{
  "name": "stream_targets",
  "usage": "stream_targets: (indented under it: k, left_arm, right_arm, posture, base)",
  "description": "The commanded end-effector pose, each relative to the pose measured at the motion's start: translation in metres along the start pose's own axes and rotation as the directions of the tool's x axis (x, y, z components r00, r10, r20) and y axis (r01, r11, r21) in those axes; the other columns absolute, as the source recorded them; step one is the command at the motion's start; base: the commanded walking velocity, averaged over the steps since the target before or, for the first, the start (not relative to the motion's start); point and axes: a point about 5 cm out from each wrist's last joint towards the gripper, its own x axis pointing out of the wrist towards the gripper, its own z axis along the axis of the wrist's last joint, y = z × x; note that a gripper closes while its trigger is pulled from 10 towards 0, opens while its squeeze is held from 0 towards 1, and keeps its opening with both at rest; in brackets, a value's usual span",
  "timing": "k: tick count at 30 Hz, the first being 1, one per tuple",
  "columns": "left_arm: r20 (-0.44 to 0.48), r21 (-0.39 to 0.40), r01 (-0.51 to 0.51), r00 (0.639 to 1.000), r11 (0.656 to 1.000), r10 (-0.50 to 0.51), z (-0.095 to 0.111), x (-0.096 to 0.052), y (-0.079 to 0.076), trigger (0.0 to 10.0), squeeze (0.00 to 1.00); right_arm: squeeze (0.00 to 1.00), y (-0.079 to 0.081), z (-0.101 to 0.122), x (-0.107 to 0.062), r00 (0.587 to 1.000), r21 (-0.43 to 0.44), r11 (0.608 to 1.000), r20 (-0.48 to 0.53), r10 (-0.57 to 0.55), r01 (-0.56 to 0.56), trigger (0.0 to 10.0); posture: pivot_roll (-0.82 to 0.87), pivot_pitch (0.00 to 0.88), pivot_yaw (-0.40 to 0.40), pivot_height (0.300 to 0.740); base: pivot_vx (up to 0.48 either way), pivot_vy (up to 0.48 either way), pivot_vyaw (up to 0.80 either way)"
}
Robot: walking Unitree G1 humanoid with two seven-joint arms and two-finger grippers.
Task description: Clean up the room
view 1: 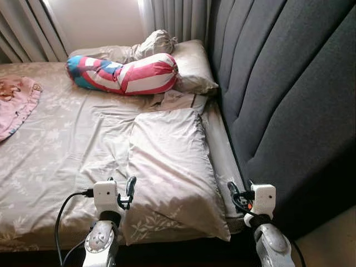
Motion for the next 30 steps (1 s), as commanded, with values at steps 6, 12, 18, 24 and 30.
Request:
stream_targets:
  k: [6,12,18,24,30]
  left_arm:
    - [-0.005,-0.014,-0.003,1.000,1.000,0.003,0.003,-0.001,0.001,10.0,0.00]
    - [-0.026,-0.028,-0.002,1.000,1.000,0.001,0.000,-0.005,0.000,10.0,0.00]
    - [-0.037,-0.028,0.003,0.999,1.000,-0.004,0.000,-0.004,-0.001,10.0,0.00]
    - [-0.034,-0.011,0.012,0.999,1.000,-0.012,0.003,-0.005,-0.001,10.0,0.00]
    - [-0.037,-0.012,0.014,0.999,1.000,-0.015,0.003,-0.005,-0.001,10.0,0.00]
  right_arm:
    - [0.00,0.002,-0.001,-0.002,1.000,0.003,1.000,-0.010,0.010,-0.010,10.0]
    - [0.00,0.004,-0.004,-0.005,1.000,0.007,1.000,-0.023,0.012,-0.012,10.0]
    - [0.00,0.006,-0.005,-0.006,0.999,0.012,1.000,-0.030,0.015,-0.015,10.0]
    - [0.00,0.010,-0.006,-0.006,0.999,0.016,1.000,-0.035,0.022,-0.021,10.0]
    - [0.00,0.012,-0.006,-0.006,0.999,0.021,1.000,-0.038,0.024,-0.023,10.0]
  posture:
    - [-0.05,0.053,-0.049,0.740]
    - [-0.06,0.069,-0.047,0.740]
    - [-0.06,0.080,-0.045,0.740]
    - [-0.06,0.089,-0.045,0.740]
    - [-0.06,0.091,-0.040,0.740]
  base:
    - [0.000,0.000,0.00]
    - [0.000,0.000,0.00]
    - [0.000,0.455,0.00]
    - [0.000,0.286,0.00]
    - [0.000,0.000,0.00]
